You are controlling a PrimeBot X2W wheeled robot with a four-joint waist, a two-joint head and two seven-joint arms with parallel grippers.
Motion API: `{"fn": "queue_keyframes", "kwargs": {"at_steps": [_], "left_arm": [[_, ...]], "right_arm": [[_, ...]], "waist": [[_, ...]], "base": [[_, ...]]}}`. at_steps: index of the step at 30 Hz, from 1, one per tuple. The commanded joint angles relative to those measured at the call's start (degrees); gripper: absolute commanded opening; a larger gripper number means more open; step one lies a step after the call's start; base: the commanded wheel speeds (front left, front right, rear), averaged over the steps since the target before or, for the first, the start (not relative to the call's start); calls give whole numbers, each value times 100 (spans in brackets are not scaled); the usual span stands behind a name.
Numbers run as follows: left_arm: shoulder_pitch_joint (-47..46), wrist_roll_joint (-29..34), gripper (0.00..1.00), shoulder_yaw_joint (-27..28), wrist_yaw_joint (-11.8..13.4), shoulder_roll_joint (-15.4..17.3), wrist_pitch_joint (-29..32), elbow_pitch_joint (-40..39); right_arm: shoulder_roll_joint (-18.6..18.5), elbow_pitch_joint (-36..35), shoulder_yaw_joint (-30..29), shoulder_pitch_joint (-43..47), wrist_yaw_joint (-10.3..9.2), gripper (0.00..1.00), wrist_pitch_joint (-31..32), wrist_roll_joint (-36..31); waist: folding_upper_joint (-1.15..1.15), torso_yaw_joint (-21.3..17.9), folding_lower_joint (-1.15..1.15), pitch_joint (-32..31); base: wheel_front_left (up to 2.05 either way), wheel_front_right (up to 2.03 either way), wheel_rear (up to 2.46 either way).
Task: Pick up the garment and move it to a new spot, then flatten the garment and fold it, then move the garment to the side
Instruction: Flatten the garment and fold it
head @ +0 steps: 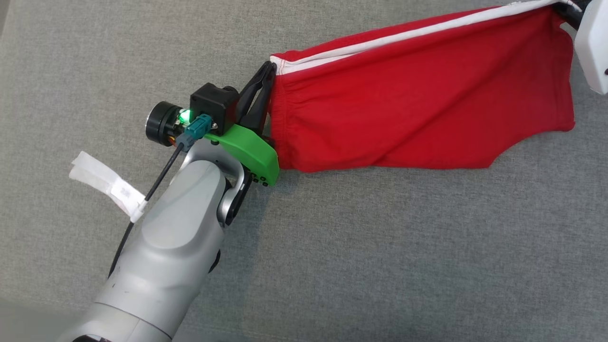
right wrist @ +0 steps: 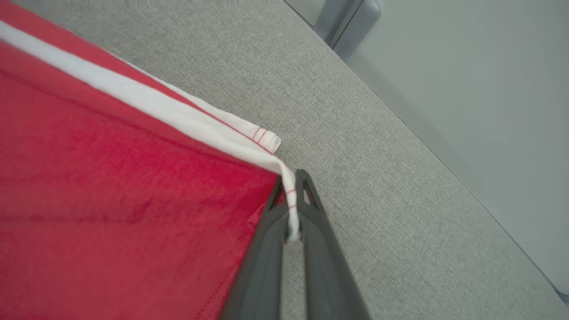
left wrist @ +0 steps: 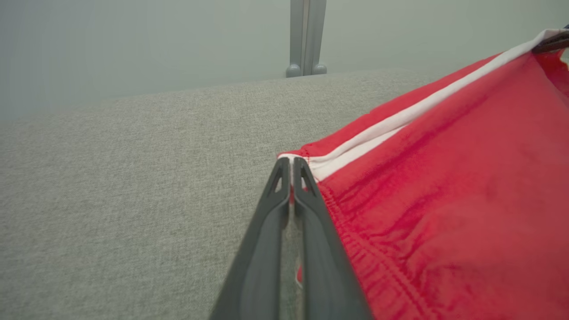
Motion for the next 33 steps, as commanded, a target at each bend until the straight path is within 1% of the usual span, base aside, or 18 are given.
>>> {"fn": "queue_keyframes", "kwargs": {"at_steps": [1, 2, 3, 5, 6, 10, 13, 19, 22, 24, 27, 30, 31, 33], "left_arm": [[-89, 9, 0, 30, 13, -18, -24, 33], [-91, 0, 0, 24, 4, -30, -25, 49], [-100, -6, 5, 18, 1, -39, -27, 68], [-114, 12, 84, 8, 35, -54, -29, 95], [-118, 27, 100, 8, 43, -59, -29, 100], [-46, 79, 100, 70, 101, -72, -26, 97], [20, 342, 100, 61, 196, 14, -26, -3], [387, 534, 100, 407, 401, 112, -26, -407], [672, 573, 100, 688, 474, 132, -26, -706], [859, 756, 100, 788, 577, 178, -26, -912], [1230, 836, 100, 943, 663, 131, -20, -1173], [1615, 781, 100, 1127, 589, 64, -20, -1458], [1743, 765, 100, 1181, 576, 45, -20, -1526], [2022, 779, 100, 1290, 563, 11, -20, -1655]], "right_arm": [[27, 88, 27, -73, -14, 42, -84, 70], [44, 150, 41, -72, -14, 100, -98, 111], [61, 194, 56, -71, -14, 100, -121, 110], [106, 254, 75, -64, -14, 100, -184, 151], [129, 287, 86, -41, -14, 100, -206, 205], [205, 483, 111, 64, -14, 100, -351, 188], [308, 619, 109, 184, -14, 100, -645, 319], [558, 849, -143, 628, -13, 100, -1794, 647], [669, 913, -363, 987, -13, 100, -2510, 808], [753, 953, -497, 1324, -13, 100, -3000, 874], [907, 1007, -844, 1824, -13, 100, -3542, 1036], [1036, 988, -1323, 2434, -13, 100, -3712, 1049], [1083, 960, -1537, 2605, -13, 100, -3731, 1000], [1219, 804, -2252, 3004, -13, 100, -3731, 772]], "waist": [[0, 8, 0, 6], [0, 9, 0, 9], [0, 10, 0, 9], [0, 11, 0, 0], [0, 6, 0, -9], [0, -59, 0, -135], [0, -121, 0, -310], [0, -329, 0, -865], [0, -450, 0, -1207], [0, -523, 0, -1446], [0, -650, 0, -1743], [0, -770, 0, -2005], [0, -807, 0, -2079], [0, -900, 0, -2223]], "base": [[0, 0, 0], [0, 0, 0], [0, 0, 0], [0, 0, 0], [0, 0, 0], [0, 0, 0], [0, 0, 0], [0, 0, 0], [0, 0, 0], [0, 0, 0], [0, 0, 0], [0, 0, 0], [0, 0, 0], [0, 0, 0]]}}
